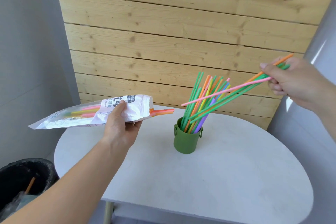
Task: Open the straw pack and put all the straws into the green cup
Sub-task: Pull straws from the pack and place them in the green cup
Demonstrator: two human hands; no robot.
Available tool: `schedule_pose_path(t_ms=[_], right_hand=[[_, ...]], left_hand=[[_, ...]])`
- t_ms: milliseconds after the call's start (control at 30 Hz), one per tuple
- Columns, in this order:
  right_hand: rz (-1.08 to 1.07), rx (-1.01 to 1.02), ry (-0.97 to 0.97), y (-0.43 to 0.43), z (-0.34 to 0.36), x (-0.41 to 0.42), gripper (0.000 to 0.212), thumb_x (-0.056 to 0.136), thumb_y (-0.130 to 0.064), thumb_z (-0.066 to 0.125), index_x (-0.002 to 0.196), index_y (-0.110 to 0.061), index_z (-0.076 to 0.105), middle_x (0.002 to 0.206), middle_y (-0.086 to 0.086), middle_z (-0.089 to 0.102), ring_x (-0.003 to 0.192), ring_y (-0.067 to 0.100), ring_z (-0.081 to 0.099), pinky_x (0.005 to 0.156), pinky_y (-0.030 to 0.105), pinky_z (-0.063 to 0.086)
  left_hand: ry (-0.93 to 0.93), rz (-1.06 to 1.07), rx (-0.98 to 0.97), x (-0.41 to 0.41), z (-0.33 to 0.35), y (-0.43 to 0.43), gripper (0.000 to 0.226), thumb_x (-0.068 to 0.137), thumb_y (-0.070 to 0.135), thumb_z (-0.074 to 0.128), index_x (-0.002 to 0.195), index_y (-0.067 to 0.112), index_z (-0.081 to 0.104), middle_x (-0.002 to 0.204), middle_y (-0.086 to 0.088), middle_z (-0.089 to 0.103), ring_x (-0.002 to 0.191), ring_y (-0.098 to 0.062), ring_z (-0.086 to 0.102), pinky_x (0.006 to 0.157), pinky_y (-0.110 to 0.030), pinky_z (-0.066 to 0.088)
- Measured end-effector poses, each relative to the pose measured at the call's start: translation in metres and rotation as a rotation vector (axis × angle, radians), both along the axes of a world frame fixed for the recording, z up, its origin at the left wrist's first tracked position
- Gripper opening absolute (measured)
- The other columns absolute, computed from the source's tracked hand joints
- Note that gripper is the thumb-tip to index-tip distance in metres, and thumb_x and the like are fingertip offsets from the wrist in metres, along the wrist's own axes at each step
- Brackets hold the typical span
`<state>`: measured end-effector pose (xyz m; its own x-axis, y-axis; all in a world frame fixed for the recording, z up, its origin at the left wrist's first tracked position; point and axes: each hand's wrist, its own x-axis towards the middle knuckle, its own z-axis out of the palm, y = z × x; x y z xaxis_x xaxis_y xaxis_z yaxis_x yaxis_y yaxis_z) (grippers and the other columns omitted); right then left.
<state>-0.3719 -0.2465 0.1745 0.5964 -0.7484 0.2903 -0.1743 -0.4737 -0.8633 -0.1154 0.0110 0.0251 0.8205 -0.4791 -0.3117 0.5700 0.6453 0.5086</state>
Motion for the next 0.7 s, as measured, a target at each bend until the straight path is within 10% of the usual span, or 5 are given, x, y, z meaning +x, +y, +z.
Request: schedule_pose_path(t_ms=[700], right_hand=[[-0.057, -0.245, 0.376, 0.012, -0.017, 0.042, 0.037, 0.088, -0.045, 0.07, 0.085, -0.008, 0.065, 0.059, 0.01, 0.049, 0.051, 0.023, 0.038, 0.054, 0.029, 0.031]], left_hand=[[-0.025, -0.034, 0.008, -0.005, -0.001, -0.001, 0.017, 0.099, 0.017, 0.067, 0.114, 0.009, 0.065, 0.129, -0.013, 0.072, 0.116, -0.031, 0.072, 0.101, -0.051, 0.056]])
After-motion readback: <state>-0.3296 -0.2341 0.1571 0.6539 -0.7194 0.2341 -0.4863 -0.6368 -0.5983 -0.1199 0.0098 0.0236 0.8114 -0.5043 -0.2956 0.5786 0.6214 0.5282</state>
